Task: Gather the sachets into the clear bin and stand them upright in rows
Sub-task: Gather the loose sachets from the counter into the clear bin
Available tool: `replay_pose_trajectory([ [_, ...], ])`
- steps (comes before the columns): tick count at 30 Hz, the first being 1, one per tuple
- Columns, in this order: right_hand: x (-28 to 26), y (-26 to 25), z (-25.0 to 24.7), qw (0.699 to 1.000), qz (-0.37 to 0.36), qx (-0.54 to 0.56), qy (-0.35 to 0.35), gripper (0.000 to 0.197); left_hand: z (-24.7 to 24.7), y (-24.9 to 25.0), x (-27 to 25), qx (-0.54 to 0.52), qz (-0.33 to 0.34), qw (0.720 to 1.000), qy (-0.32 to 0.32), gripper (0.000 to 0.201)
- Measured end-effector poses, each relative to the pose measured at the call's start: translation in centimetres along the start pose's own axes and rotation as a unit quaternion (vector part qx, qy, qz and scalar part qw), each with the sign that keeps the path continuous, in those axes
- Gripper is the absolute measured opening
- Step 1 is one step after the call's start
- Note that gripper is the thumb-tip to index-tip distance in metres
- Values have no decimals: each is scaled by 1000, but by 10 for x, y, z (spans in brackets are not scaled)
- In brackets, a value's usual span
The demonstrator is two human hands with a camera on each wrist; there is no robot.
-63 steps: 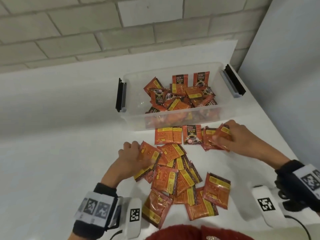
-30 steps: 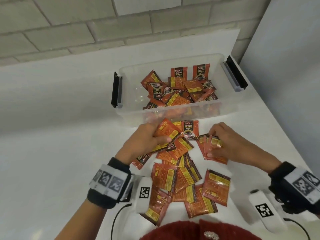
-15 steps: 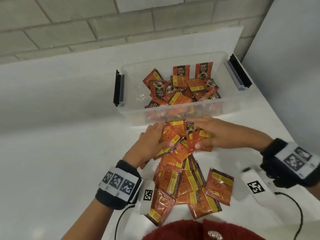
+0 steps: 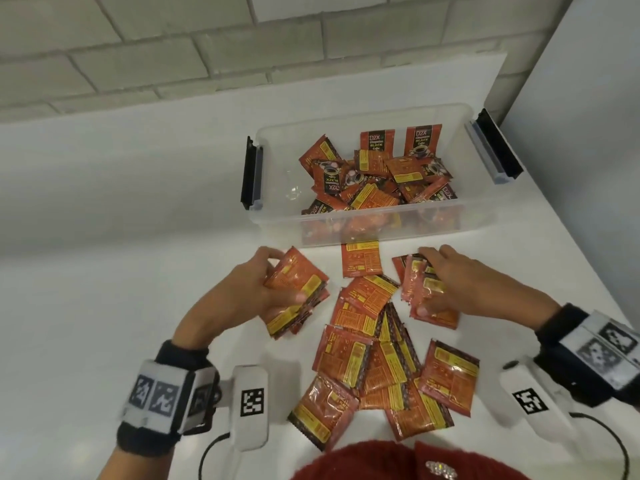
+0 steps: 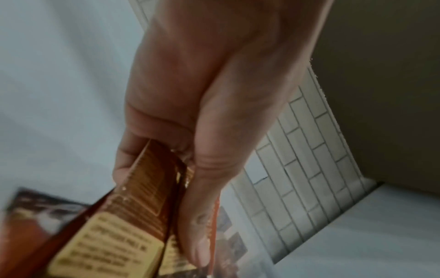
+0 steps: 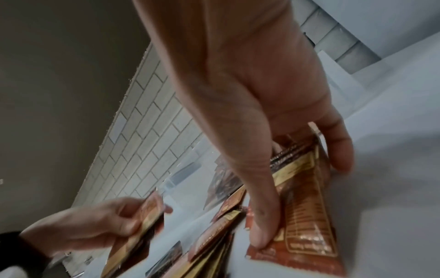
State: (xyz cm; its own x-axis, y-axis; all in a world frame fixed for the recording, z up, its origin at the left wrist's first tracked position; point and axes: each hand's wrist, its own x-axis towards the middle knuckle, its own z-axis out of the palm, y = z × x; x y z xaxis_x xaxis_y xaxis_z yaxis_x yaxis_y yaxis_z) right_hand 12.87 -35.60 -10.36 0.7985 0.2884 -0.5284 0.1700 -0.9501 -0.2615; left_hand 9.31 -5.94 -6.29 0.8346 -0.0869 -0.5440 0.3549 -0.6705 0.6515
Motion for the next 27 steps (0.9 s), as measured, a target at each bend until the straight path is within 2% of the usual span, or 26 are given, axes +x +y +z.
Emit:
replay_pose_trajectory([
  [3, 1, -1, -2, 999, 14, -30, 20, 84, 11, -16, -2, 105, -30, 993, 40, 57],
  [5, 0, -1, -3, 999, 8, -20, 28, 73, 19, -24, -1, 105, -41, 992, 58, 61],
  [8, -5, 2, -1, 998, -21, 61, 21, 60, 23, -27, 3, 100, -37, 991, 75, 57],
  [12, -11, 6, -16, 994, -39, 96, -24, 49, 19, -16, 8, 80, -46, 995, 42, 50],
  [15, -19, 5, -44, 983, -63, 167, -38, 43, 6, 8, 6, 103, -21, 994, 8, 33],
  [17, -25, -1, -68, 970, -76, 228, -19, 47, -9, 32, -2, 58, 13, 998, -16, 24],
  [19, -26, -7, -91, 950, -84, 300, 23, 52, -23, 60, -9, -29, 60, 997, -34, 27],
  [22, -13, -14, -119, 921, -85, 369, 94, 45, -38, 100, -2, -110, 134, 985, -7, 29],
  [25, 15, -15, -136, 910, -64, 383, 144, 51, -41, 130, 34, -115, 154, 981, 35, 29],
  [27, 37, -13, -140, 909, -40, 386, 152, 59, -39, 140, 63, -100, 137, 985, 34, 27],
])
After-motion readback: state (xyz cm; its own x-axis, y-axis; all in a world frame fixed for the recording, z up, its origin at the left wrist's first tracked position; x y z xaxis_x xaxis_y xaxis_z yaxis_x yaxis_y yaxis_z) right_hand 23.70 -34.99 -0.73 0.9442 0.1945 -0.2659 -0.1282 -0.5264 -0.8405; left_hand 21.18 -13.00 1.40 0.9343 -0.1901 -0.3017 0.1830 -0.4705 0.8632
